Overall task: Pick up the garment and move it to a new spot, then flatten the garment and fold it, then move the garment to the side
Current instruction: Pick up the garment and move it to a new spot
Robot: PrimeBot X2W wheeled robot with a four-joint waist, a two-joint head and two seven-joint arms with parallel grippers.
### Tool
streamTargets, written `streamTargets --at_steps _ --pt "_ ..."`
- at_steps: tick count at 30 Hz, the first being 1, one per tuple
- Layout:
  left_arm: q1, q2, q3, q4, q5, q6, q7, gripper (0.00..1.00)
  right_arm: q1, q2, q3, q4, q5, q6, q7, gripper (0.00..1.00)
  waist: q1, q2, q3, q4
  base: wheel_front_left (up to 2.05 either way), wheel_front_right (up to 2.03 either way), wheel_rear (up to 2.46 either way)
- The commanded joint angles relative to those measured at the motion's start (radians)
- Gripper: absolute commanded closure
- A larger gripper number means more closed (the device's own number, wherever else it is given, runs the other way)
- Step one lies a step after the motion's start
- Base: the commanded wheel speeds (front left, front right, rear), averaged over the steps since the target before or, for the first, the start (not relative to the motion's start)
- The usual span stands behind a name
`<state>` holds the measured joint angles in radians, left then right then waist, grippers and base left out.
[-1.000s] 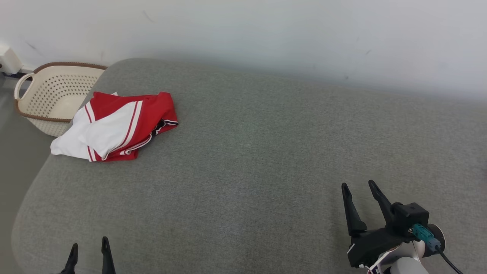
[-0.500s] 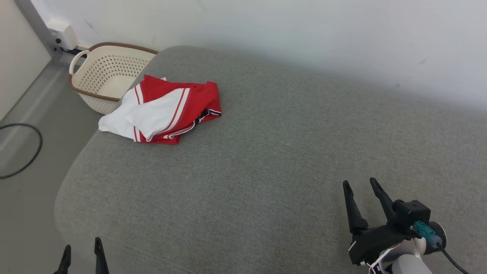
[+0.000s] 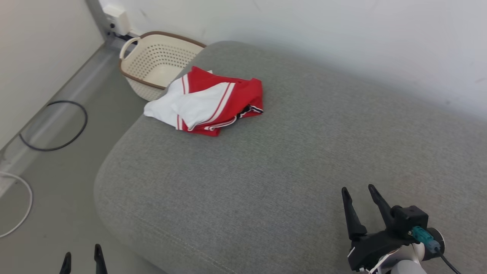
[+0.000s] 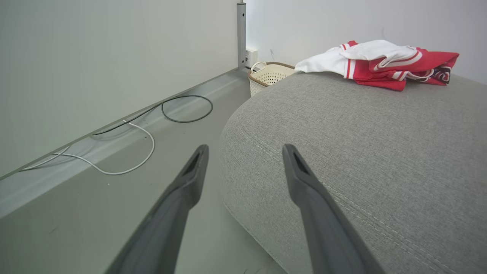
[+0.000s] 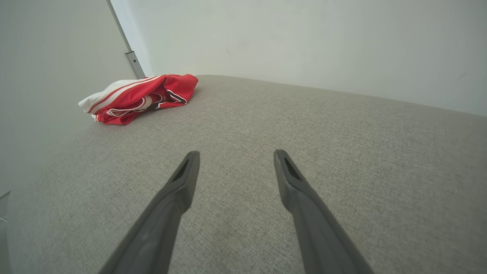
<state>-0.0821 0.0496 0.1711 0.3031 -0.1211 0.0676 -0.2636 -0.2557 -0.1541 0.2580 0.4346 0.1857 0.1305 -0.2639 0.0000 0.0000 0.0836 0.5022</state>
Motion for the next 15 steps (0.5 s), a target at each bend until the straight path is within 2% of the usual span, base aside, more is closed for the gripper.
streamTargets --at_steps 1,15 --pt "0.022 0.002 0.006 0.002 0.001 0.0 -0.001 0.0 0.004 0.0 0.012 0.001 0.007 0.0 0.0 0.0 0.0 0.0 -0.006 0.031 0.0 0.0 0.0" --pt "0.033 0.001 0.016 -0.026 -0.033 -0.002 -0.001 0.0 -0.02 -0.01 0.043 0.016 0.02 0.0 0.0 0.0 0.0 0.0 0.013 0.04 0.0 0.0 0.0"
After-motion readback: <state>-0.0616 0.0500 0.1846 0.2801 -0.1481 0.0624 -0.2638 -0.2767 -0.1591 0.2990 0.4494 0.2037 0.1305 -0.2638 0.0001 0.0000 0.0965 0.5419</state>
